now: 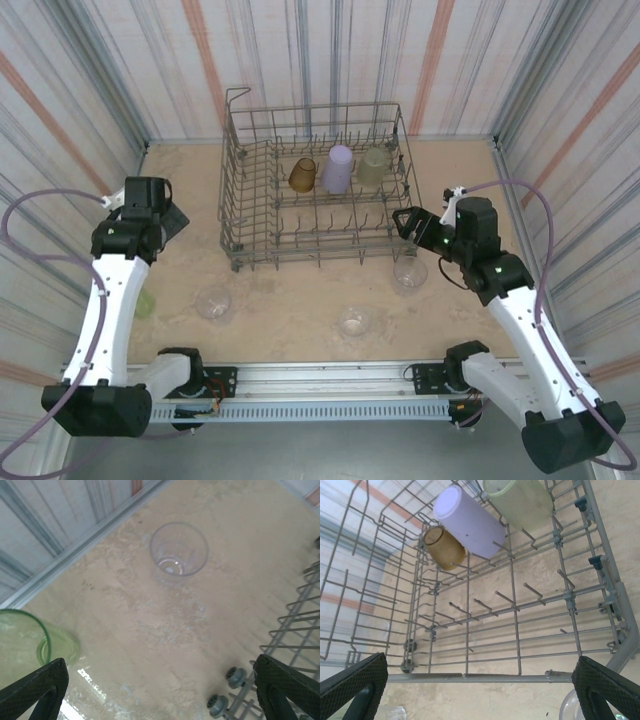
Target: Load the cups into the dish rack
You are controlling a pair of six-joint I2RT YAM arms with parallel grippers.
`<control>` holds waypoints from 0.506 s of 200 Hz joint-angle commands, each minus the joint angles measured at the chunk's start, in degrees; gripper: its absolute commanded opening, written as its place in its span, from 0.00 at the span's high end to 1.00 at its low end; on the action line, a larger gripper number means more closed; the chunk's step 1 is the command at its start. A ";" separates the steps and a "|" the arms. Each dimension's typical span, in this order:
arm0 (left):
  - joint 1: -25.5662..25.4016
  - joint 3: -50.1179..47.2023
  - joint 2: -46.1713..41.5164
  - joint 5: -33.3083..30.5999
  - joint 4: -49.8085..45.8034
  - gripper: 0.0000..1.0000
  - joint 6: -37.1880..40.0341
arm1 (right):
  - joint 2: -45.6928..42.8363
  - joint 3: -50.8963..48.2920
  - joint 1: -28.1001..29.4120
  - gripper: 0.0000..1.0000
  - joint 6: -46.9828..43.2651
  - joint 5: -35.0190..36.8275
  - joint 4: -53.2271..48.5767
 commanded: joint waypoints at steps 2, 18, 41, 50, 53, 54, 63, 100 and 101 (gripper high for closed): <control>1.81 -1.73 -0.52 2.48 -1.21 0.01 0.88 | 1.05 1.12 0.38 0.01 -0.63 0.23 0.17; 2.12 -2.45 -0.12 0.99 -1.68 0.01 1.14 | 1.87 0.74 0.38 0.01 -0.77 -1.64 0.95; 2.34 -4.01 -0.34 -0.47 -1.83 0.01 1.65 | 3.56 1.41 0.46 0.01 -0.93 -4.30 0.74; 2.46 -4.51 -0.67 -1.14 -1.98 0.01 1.63 | 4.06 1.72 0.57 0.01 -1.04 -4.60 0.40; 2.47 -4.69 -0.70 -1.33 -2.10 0.01 1.52 | 4.05 1.77 0.63 0.01 -1.07 -4.57 0.32; 2.46 -4.75 -0.74 -1.45 -2.22 0.01 1.48 | 4.10 1.79 0.68 0.01 -1.08 -4.60 0.30; 2.65 -5.18 -0.87 -2.21 -2.50 0.01 1.42 | 4.30 1.99 0.94 0.01 -1.08 -4.30 0.03; 6.72 -6.63 -0.71 -2.08 -3.74 0.01 0.73 | 3.59 1.88 1.87 0.01 -0.69 -3.01 0.62; 6.83 -6.60 -0.66 -2.05 -3.78 0.01 0.69 | 3.60 1.89 1.88 0.01 -0.71 -3.02 0.67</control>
